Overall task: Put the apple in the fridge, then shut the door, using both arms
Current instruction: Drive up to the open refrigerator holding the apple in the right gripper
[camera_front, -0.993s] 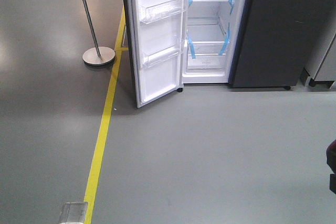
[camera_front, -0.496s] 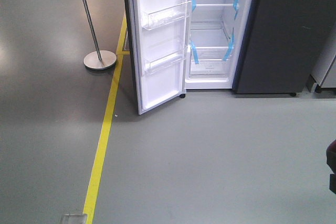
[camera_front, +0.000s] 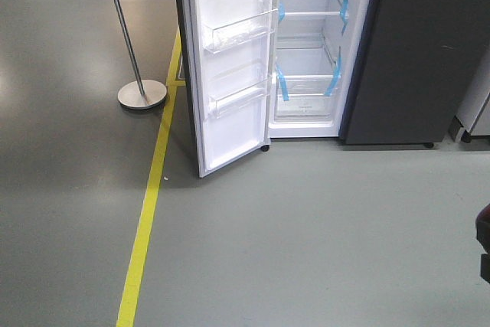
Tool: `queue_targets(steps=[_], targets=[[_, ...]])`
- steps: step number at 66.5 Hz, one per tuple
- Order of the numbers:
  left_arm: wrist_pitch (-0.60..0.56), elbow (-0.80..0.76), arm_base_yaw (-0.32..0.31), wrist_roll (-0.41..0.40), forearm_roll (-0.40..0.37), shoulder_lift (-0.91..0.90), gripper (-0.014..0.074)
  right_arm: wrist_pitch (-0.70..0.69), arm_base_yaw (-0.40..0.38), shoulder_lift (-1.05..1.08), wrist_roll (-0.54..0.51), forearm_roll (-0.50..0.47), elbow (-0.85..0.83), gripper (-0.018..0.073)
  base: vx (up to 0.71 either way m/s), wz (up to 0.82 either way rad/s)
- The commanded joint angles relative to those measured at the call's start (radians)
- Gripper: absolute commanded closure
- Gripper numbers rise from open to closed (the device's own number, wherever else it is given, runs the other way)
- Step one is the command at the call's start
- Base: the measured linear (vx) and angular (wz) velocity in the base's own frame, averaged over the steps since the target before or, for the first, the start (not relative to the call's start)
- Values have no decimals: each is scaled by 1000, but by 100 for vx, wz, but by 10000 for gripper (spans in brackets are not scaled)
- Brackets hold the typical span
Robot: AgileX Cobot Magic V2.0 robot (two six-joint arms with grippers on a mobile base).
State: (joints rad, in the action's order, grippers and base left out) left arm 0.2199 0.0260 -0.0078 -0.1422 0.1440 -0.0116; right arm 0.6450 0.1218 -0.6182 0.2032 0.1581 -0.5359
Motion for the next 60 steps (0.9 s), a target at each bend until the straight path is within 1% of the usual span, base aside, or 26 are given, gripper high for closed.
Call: queue_targets(steps=[1,60], targets=[[-72,19,-6,-4,-5,-14,602,-71,1,-6,-13,15,-30,406,10,-1],[-72,19,-6,-4,-5,-14,602,-72,1,-6,-13,15,-30,406,11,-1]])
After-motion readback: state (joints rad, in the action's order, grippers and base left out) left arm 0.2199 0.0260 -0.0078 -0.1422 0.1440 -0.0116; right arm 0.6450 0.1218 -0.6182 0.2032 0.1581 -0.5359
